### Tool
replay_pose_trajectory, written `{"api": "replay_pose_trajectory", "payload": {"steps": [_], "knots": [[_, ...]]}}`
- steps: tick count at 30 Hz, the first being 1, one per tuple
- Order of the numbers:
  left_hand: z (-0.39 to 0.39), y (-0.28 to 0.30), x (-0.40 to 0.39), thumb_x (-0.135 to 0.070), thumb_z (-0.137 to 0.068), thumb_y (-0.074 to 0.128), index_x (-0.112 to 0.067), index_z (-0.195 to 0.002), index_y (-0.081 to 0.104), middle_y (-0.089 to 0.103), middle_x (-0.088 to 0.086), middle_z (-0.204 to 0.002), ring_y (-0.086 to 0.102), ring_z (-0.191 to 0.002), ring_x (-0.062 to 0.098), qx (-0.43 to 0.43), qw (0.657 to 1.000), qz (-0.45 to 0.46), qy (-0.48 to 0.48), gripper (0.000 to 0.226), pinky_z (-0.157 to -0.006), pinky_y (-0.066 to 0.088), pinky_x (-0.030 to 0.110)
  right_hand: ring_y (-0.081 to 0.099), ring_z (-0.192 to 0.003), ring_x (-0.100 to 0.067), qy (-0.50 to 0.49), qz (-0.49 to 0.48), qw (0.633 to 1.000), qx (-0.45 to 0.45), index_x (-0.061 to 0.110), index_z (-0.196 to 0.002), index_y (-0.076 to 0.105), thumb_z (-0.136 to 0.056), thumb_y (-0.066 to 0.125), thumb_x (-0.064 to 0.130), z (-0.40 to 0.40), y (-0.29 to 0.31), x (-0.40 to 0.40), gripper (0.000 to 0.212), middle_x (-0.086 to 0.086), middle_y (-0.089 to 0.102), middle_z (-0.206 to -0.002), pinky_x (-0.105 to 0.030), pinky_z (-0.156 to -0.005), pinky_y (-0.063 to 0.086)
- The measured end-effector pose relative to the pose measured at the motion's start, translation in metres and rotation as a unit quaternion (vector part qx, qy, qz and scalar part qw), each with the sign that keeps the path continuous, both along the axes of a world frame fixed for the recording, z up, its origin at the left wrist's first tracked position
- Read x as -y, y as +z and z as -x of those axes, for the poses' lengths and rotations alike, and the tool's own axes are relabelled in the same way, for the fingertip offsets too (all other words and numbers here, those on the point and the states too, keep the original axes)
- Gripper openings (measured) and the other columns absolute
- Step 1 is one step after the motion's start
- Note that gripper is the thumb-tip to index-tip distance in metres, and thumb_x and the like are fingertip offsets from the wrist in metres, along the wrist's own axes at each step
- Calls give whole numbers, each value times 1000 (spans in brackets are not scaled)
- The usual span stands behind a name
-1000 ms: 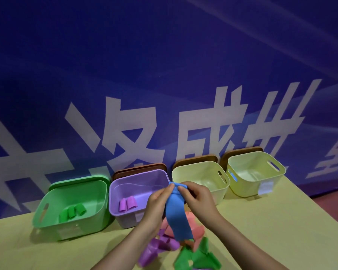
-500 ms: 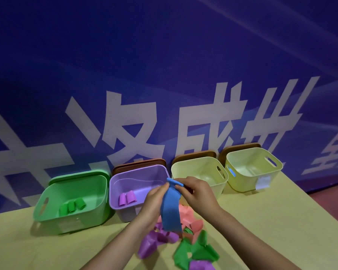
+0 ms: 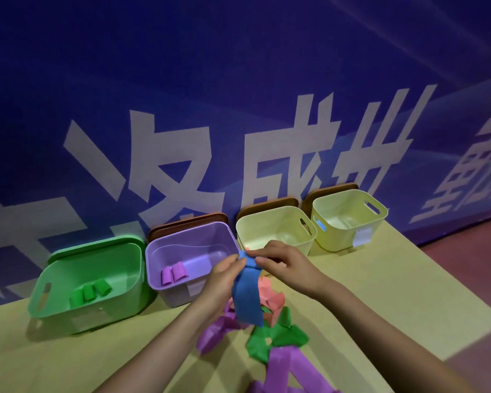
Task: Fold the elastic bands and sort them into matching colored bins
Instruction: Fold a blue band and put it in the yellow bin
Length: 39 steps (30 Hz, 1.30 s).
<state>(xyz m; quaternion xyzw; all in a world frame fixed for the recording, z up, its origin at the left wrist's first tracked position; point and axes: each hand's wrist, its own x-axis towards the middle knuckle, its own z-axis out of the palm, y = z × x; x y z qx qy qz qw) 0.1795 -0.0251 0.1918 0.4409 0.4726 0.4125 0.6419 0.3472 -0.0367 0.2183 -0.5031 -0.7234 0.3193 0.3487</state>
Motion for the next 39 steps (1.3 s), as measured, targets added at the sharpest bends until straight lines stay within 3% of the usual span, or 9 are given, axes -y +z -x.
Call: {"api": "replay_pose_trajectory", "payload": {"steps": [3,6,8,13,17,24,30,33,39], "knots": [[-3,5,5,-10,-97,51,-21,-84,64,68,-2,-85,62,-84,14,-46,998,-48,6,21,-80,46,25,54,-70,-9,-76,72,990,-98,19,-120,64,-87,69,18,7,-8,3,33,3,57,-77,-25,-70,47],[-2,10,8,-9,-97,50,-24,-78,56,60,-7,-77,54,-65,-6,-108,988,-108,4,26,-61,41,9,53,-57,-12,-97,125,975,-158,10,-89,69,-87,67,11,12,-11,5,2,-3,57,-61,-24,-61,44],[-1,12,10,-9,-97,49,-22,-74,53,56,-4,-73,51,-57,-9,-131,982,-133,-2,27,-56,38,10,50,-53,-11,-104,126,972,-168,8,-74,66,-87,68,10,13,-10,5,13,-4,56,-58,-21,-56,42],[3,14,9,-22,-98,50,-21,-76,61,59,-2,-72,51,-64,5,-140,979,-142,32,25,-58,37,19,44,-52,-10,-105,82,985,-106,3,-69,60,-84,71,14,21,-5,-1,22,1,51,-54,-23,-54,37],[8,8,3,-19,-98,49,-9,-76,57,56,6,-72,49,-66,10,-171,973,-146,51,26,-61,38,25,35,-49,-5,-94,9,994,-51,21,-59,44,-84,69,11,32,-6,-2,37,10,38,-48,-16,-50,28],[17,6,-3,-21,-97,52,8,-82,55,51,12,-72,46,-69,13,-169,973,-143,58,32,-61,35,24,37,-50,-2,-80,5,992,-99,20,-64,44,-87,66,10,41,-17,-3,34,13,41,-49,-15,-51,29],[12,12,-7,-38,-91,59,-17,-89,71,72,5,-89,65,-86,21,-60,995,6,78,24,-81,50,39,42,-49,0,-77,36,985,-152,12,-69,57,-86,66,4,35,-7,-16,21,12,46,-50,-12,-51,32],[11,8,-8,-54,-82,64,-15,-96,72,74,11,-96,68,-95,29,-51,994,57,84,43,-91,51,47,43,-56,-3,-80,3,990,-114,9,-74,63,-84,68,7,31,-7,-22,12,9,49,-60,-13,-55,33],[3,7,-11,-44,-92,55,-24,-80,78,72,17,-94,65,-94,33,-11,993,61,106,32,-91,49,47,45,-64,-3,9,-151,981,120,13,-92,74,-81,69,18,17,-3,-32,12,7,55,-75,-8,-59,31]]}}
